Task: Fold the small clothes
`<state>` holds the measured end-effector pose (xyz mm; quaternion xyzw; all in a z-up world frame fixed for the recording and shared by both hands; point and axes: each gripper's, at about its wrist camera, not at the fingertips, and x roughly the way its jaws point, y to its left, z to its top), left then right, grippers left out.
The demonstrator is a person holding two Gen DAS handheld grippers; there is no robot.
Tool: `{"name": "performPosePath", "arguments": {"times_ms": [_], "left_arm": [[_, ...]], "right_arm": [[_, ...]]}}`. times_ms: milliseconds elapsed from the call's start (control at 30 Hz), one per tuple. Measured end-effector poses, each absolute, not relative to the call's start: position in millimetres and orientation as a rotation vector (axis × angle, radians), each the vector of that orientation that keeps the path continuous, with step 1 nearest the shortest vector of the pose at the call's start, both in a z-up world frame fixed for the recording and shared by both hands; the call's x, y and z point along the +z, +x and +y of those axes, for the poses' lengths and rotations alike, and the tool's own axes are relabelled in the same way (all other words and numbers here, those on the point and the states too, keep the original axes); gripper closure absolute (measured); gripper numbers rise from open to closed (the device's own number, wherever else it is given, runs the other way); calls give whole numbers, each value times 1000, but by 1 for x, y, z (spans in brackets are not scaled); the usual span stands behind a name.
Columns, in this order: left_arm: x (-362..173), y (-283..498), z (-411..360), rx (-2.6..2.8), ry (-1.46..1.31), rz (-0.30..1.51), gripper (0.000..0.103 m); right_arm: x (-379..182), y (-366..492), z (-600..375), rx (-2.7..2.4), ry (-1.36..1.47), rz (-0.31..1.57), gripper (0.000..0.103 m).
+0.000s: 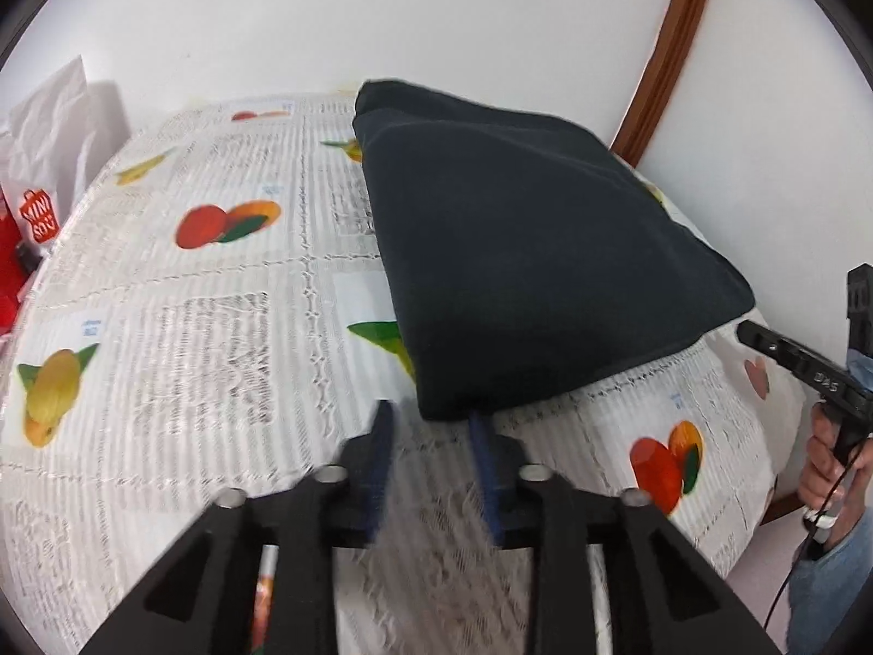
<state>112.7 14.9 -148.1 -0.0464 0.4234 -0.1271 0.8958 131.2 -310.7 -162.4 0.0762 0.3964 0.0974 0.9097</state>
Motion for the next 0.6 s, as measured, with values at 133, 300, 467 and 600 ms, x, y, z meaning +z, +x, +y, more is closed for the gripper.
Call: {"name": "performPosePath", "arguments": {"times_ms": [133, 300, 467, 600], "left_arm": [[-136, 105, 21, -252, -74, 812, 55], [-126, 120, 13, -248, -70, 791, 55], [-139, 142, 5, -244, -83, 838, 55], [-150, 149, 9, -252, -113, 868, 53]], "right_arm": [[-138, 115, -309, 205, 120, 712, 62], [-134, 149, -301, 184, 186, 665, 62], [-167, 177, -295, 122, 223, 759, 89], [-169, 171, -296, 138, 215, 764, 89]]}}
